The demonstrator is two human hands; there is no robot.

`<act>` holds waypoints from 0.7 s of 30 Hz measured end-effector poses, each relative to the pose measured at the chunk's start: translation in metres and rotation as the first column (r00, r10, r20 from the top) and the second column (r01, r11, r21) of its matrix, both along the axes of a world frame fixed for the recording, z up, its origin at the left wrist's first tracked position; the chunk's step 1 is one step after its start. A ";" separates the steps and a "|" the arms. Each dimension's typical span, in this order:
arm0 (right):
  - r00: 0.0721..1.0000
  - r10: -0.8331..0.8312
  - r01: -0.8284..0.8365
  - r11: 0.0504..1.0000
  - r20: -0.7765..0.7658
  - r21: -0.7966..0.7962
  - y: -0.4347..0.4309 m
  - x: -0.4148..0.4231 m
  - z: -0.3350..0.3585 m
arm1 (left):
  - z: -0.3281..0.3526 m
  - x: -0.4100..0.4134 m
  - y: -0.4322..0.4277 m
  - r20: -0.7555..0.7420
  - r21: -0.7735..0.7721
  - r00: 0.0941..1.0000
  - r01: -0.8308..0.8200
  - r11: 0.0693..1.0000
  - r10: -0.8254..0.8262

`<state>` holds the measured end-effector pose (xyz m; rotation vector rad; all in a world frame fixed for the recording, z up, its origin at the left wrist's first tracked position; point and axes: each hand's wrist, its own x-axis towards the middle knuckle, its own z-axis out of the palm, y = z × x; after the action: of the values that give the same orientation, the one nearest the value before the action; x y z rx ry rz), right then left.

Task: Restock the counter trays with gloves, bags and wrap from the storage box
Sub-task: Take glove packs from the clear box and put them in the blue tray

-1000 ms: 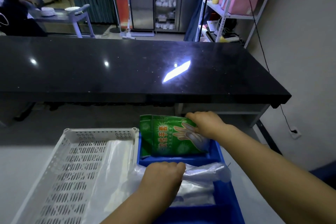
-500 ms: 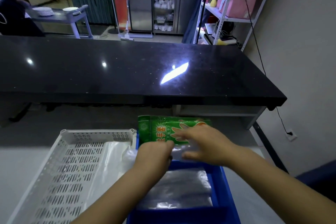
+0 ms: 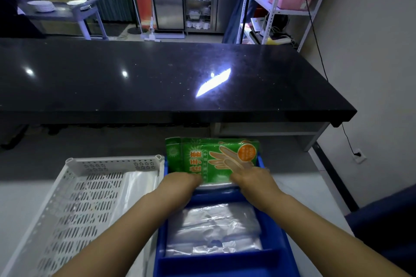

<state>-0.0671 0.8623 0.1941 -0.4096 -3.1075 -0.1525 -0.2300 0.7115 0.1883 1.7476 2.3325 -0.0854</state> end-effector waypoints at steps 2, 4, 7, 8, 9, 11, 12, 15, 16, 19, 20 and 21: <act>0.991 -0.077 0.093 0.984 0.112 -0.150 0.005 -0.005 -0.003 | 0.000 -0.007 0.001 0.044 0.003 0.999 -0.026 1.000 0.026; 0.972 -0.088 0.141 0.960 0.218 -0.244 0.013 -0.009 -0.007 | 0.004 -0.011 0.002 0.072 0.066 0.996 -0.060 0.996 0.055; 0.960 -0.063 0.154 0.931 0.271 -0.330 0.020 -0.015 -0.006 | 0.007 -0.008 0.001 0.121 0.184 0.993 -0.027 0.983 0.004; 0.959 -0.041 0.144 0.924 0.281 -0.355 0.021 -0.017 -0.005 | 0.006 -0.003 0.001 0.138 0.190 0.990 -0.012 0.982 -0.014; 0.956 -0.028 0.141 0.916 0.291 -0.375 0.021 -0.018 -0.004 | 0.004 0.001 0.002 0.142 0.174 0.990 -0.005 0.985 -0.020; 0.958 -0.025 0.144 0.903 0.287 -0.404 0.020 -0.018 -0.003 | 0.000 0.005 0.005 0.091 0.118 0.996 -0.007 0.993 -0.004; 0.962 -0.038 0.156 0.890 0.272 -0.427 0.021 -0.018 -0.003 | -0.002 0.006 0.007 0.050 0.102 0.999 -0.008 0.995 0.003; 0.975 -0.108 0.188 0.861 0.192 -0.472 0.024 -0.009 0.006 | -0.004 0.004 0.009 -0.006 0.118 1.000 -0.003 0.993 0.003; 0.981 -0.132 0.184 0.871 0.145 -0.455 0.026 -0.004 0.010 | -0.005 0.004 0.009 -0.009 0.129 1.000 -0.001 0.992 0.002; 0.987 -0.158 0.160 0.929 0.033 -0.335 0.034 0.009 0.017 | -0.005 0.002 0.009 -0.031 0.120 0.999 0.016 0.993 -0.012; 0.988 -0.153 0.155 0.946 0.027 -0.284 0.034 0.013 0.017 | -0.005 0.001 0.009 -0.044 0.112 0.999 0.020 0.994 -0.015; 0.988 -0.149 0.156 0.959 0.046 -0.239 0.034 0.015 0.016 | -0.005 0.001 0.010 -0.058 0.103 0.998 0.024 0.994 -0.018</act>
<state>-0.0522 0.8959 0.2096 -0.6573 -3.1281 0.2259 -0.2291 0.7211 0.1832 1.8417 2.3983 -0.0182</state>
